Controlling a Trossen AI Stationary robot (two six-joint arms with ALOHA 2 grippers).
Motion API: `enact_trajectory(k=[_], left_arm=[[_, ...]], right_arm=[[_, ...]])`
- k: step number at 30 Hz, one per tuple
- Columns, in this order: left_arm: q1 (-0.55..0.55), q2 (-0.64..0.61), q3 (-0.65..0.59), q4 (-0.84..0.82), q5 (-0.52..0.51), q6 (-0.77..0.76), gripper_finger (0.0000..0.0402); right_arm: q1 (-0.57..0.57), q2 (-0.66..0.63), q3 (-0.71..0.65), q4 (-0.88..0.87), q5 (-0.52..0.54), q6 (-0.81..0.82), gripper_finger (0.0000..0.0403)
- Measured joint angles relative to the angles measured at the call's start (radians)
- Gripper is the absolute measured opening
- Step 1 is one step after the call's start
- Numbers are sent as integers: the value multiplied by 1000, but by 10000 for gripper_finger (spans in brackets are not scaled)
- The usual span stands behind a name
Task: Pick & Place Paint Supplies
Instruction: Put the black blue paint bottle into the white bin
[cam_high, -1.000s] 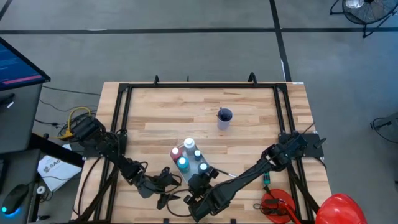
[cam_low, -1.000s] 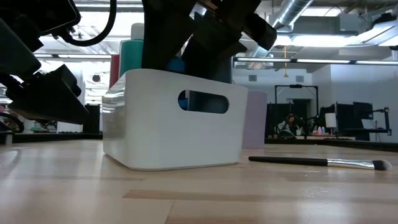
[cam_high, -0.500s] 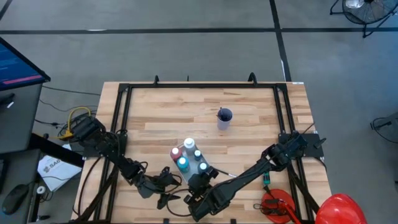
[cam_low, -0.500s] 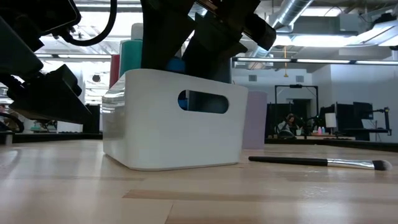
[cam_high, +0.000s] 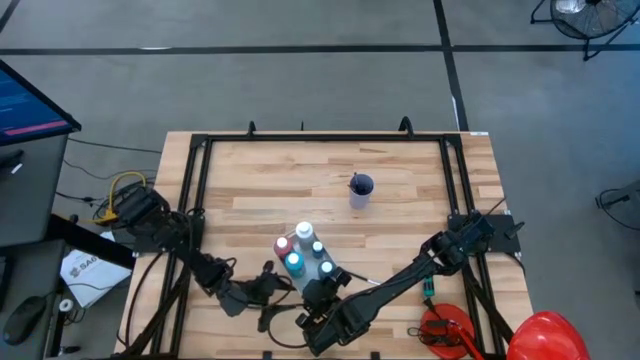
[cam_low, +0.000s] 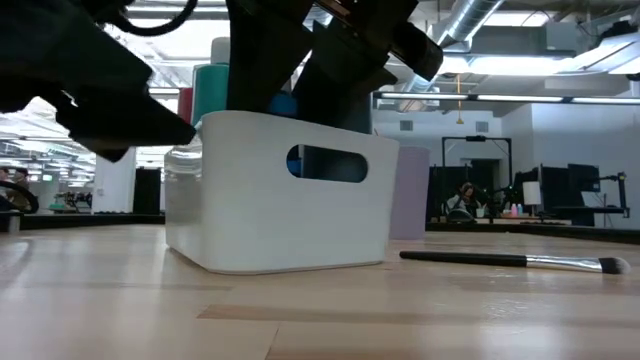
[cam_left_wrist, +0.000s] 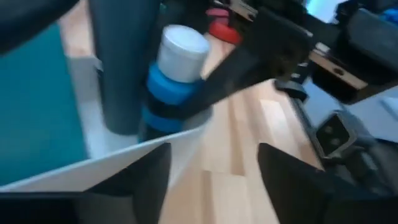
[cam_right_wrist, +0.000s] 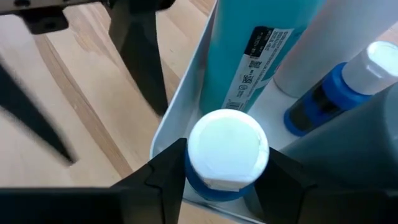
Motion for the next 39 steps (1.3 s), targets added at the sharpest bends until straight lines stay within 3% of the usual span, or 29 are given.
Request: enact_trajectory(k=[6,11,27,39], left_arm=[[-73,0,1,167,-165,237,103],[-69,13,1,173,-190,243,12],[-32,79,55,130,-441,220,0],[5,202,164,81,-527,189,0]], right_arm=[[2,0,0,-6,0,0,161],[2,0,0,-2,0,0,153],[2,1,0,7,0,0,149],[1,2,-1,16,-1,0,156]])
